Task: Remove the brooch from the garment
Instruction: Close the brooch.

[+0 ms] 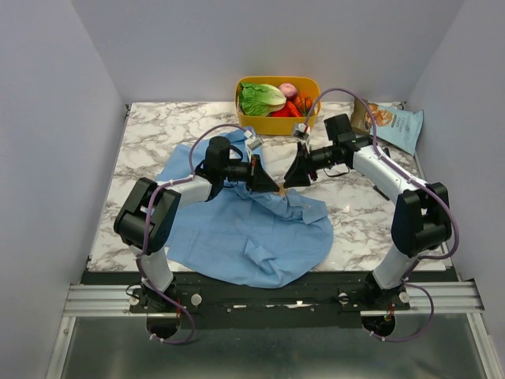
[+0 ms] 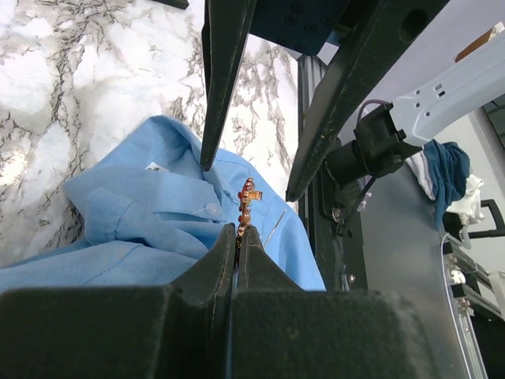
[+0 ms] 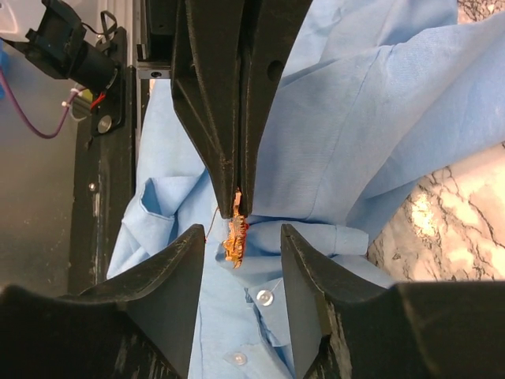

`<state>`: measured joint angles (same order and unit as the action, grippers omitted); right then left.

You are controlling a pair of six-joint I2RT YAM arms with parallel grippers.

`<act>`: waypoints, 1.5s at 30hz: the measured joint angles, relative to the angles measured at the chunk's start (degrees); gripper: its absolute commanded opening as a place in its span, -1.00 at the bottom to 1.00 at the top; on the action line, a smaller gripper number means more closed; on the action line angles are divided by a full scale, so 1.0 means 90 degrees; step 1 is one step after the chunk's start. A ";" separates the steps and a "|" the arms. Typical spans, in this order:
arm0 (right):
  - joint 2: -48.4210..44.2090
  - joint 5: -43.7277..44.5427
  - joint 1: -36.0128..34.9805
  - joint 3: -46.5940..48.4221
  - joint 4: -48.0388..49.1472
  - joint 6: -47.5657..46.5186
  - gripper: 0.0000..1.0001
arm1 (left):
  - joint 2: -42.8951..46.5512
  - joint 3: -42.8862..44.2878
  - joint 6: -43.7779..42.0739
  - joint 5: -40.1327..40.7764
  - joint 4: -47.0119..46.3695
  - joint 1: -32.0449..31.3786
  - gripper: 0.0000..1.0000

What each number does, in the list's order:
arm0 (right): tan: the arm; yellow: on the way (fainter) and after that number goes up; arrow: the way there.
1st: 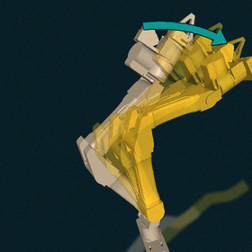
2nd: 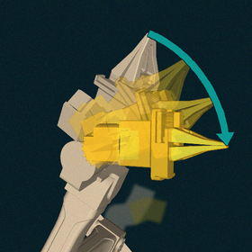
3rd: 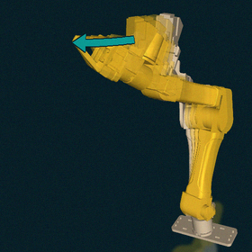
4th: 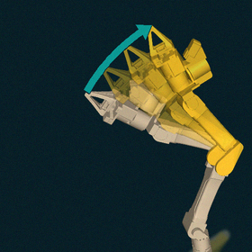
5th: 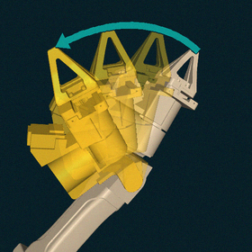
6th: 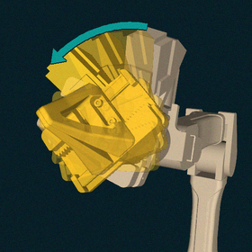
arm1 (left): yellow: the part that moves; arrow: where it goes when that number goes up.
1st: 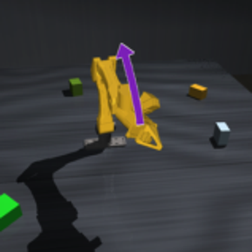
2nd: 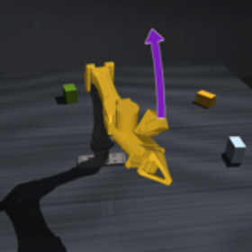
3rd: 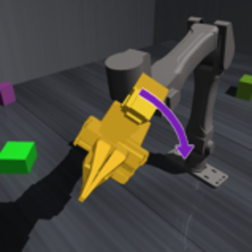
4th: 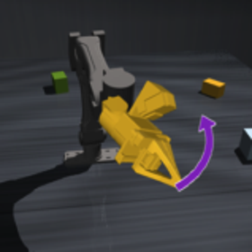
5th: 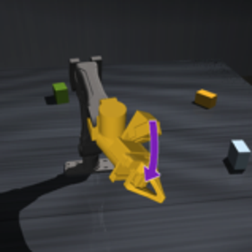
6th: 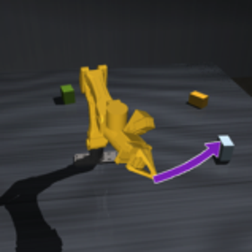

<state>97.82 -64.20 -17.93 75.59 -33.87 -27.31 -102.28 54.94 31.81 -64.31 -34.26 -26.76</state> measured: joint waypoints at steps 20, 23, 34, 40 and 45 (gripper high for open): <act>0.0199 -0.0027 -0.0102 0.0000 0.0092 0.0175 -0.31 | -0.0063 0.0000 0.0000 -0.0075 -0.0041 -0.0051 -1.00; 0.0238 -0.0032 -0.0134 0.0000 0.0080 0.0158 -0.39 | -0.0063 0.0000 -0.0002 -0.0073 -0.0041 -0.0053 -1.00; 0.0257 -0.0129 -0.0163 0.0000 0.0032 0.0083 -0.99 | -0.0063 0.0000 -0.0007 -0.0068 -0.0041 -0.0053 -0.45; 0.0257 -0.0131 -0.0168 0.0000 0.0036 0.0083 -0.99 | -0.0063 0.0000 -0.0053 -0.0068 -0.0015 -0.0053 0.00; 0.0289 -0.0134 -0.0165 0.0015 0.0036 0.0151 -0.99 | -0.0063 0.0000 -0.0053 -0.0078 -0.0017 -0.0053 0.00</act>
<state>100.42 -65.41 -19.42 75.72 -33.54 -25.96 -102.85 54.94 31.33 -65.01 -34.41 -27.24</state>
